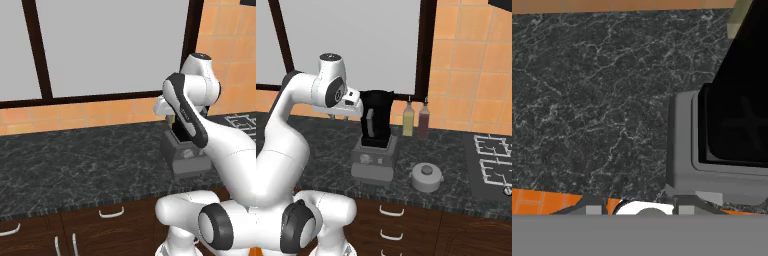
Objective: Close the lid blender by securely placing the lid on top.
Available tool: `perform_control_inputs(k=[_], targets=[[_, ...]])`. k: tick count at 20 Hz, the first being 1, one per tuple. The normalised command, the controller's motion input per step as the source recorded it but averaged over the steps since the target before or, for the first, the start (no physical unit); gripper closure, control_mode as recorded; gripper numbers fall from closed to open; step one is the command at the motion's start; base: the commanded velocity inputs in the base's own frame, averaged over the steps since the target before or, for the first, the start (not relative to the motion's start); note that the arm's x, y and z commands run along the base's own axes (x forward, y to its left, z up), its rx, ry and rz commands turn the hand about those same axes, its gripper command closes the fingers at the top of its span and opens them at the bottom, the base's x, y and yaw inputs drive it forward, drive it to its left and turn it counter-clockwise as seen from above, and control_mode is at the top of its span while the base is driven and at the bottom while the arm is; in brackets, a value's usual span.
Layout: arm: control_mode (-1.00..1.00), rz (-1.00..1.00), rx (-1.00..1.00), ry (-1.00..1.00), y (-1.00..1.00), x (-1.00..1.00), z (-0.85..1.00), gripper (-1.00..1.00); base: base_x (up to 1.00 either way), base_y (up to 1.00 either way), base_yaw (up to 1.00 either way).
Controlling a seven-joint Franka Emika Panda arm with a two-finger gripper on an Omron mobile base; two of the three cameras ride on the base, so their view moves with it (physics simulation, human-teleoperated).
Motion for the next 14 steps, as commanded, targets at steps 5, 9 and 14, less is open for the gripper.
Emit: perform_control_inputs(k=[5, 9, 14], targets=[[-1.0, 0.0, 0.0, -0.02, -0.14, -0.52, 0.0, -1.0, 0.0, 0.0, 0.0], [-1.0, -0.17, 0.0, 0.0, -0.97, -1.0, -0.01, -1.0, 0.0, 0.0, 0.0], [-1.0, -0.29, 0.0, 0.09, -1.0, -0.35, -0.14, -1.0, 0.0, 0.0, 0.0]])
